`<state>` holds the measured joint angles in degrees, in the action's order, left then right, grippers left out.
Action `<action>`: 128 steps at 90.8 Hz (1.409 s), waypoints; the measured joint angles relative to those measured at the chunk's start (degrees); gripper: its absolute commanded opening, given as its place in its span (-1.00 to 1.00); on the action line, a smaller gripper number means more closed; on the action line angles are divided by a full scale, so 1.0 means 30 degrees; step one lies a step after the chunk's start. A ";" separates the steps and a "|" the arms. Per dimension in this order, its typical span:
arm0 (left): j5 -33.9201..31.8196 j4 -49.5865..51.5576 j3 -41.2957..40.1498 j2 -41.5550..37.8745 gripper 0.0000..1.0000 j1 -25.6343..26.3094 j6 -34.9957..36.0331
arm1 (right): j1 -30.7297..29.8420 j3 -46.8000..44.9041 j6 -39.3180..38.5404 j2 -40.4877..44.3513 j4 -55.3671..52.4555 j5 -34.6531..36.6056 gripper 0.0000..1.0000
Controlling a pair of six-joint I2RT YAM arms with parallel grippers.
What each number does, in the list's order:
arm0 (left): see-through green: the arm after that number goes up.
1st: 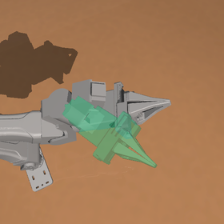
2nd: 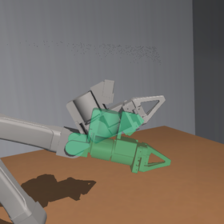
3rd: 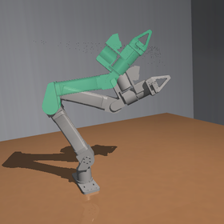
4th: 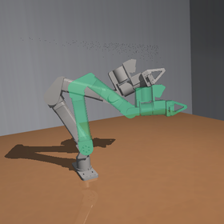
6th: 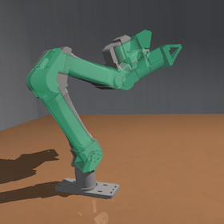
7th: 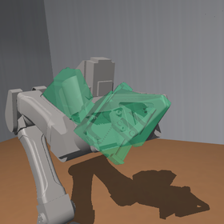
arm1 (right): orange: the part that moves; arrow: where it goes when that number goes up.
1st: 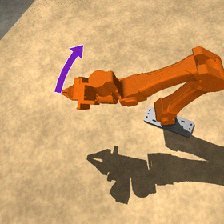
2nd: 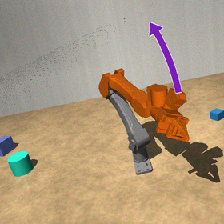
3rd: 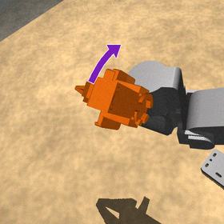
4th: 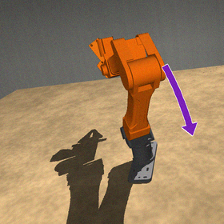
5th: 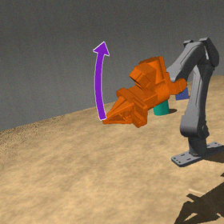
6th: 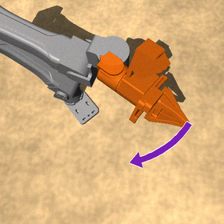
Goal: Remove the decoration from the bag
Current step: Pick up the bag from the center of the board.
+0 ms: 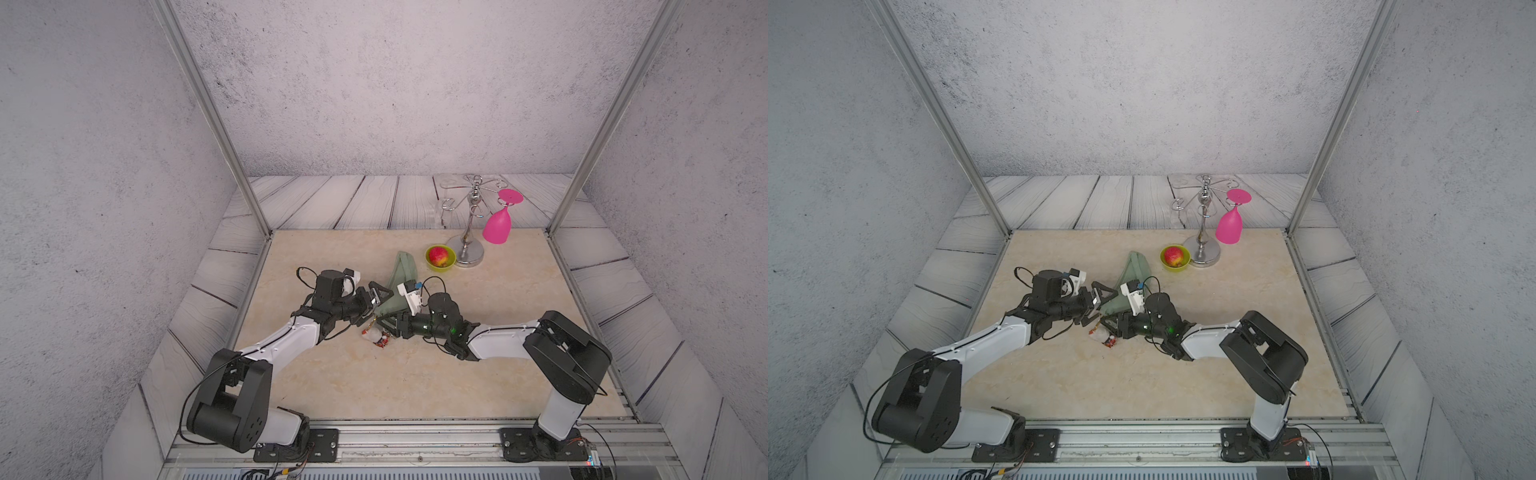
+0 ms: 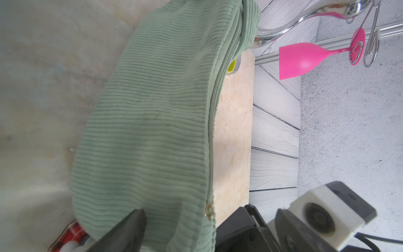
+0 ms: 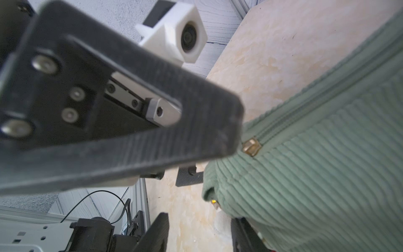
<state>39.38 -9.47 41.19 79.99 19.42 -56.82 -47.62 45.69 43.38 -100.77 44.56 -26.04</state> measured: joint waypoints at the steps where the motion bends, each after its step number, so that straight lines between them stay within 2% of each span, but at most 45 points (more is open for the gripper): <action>1: 0.0007 0.0000 -0.0036 -0.0015 0.97 0.0000 -0.0007 | 0.0000 0.0000 0.0051 0.0000 0.0058 -0.0029 0.00; 39: 0.0648 -0.0015 -0.0532 -0.0801 0.97 0.0000 0.0007 | 0.0000 0.0007 0.0554 -0.0874 0.0852 -0.0976 0.00; 72: 0.0998 -0.0073 -0.0656 -0.1107 0.98 0.0000 0.0051 | 0.0000 0.0007 0.0364 -0.1515 0.0889 -0.0845 -0.02; 128: 0.1260 -0.0058 -0.0721 -0.1275 0.98 0.0000 0.0146 | 0.0357 0.0233 -0.0357 -0.1086 0.0576 -0.0780 -0.27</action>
<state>43.16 -9.65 39.03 76.16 19.42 -56.38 -46.54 46.39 42.30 -104.03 46.28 -28.38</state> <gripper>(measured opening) 0.992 0.377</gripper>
